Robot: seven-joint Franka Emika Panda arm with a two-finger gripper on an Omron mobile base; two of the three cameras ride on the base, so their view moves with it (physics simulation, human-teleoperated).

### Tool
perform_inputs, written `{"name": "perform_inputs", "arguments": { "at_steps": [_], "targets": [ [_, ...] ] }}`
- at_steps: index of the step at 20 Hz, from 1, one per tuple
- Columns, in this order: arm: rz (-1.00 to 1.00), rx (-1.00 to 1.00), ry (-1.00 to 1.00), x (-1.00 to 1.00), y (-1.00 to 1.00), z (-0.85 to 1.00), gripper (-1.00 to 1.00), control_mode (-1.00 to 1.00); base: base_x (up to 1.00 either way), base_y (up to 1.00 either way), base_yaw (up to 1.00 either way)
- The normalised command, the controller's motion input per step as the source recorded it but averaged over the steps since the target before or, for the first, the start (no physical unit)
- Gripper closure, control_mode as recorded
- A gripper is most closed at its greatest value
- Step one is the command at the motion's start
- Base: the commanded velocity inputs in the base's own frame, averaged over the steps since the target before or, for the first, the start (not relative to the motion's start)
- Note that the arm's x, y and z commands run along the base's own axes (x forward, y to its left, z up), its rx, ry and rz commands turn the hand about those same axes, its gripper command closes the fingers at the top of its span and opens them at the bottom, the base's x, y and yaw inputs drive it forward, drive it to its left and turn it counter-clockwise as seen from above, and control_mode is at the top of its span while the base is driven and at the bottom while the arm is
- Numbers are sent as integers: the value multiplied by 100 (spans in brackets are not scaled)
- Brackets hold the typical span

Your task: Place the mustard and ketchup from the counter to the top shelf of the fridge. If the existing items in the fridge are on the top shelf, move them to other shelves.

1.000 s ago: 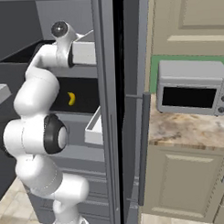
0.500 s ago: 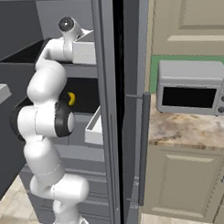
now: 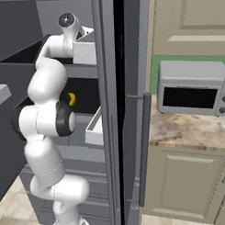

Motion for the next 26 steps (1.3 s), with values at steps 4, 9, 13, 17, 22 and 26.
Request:
{"name": "perform_inputs", "arguments": {
  "at_steps": [4,9,13,17,22,26],
  "targets": [
    [0,0,-3,-33,0,0,100,-100,0,0,0],
    [6,0,-16,-88,0,0,100,-100,0,0,0],
    [12,0,-34,-100,0,0,100,-100,0,0,0],
    [14,0,-41,-100,2,11,100,-100,0,0,0],
    [13,0,-31,-100,11,44,100,-100,0,0,0],
    [7,0,-5,-100,28,76,100,-100,0,0,0]
  ]
}}
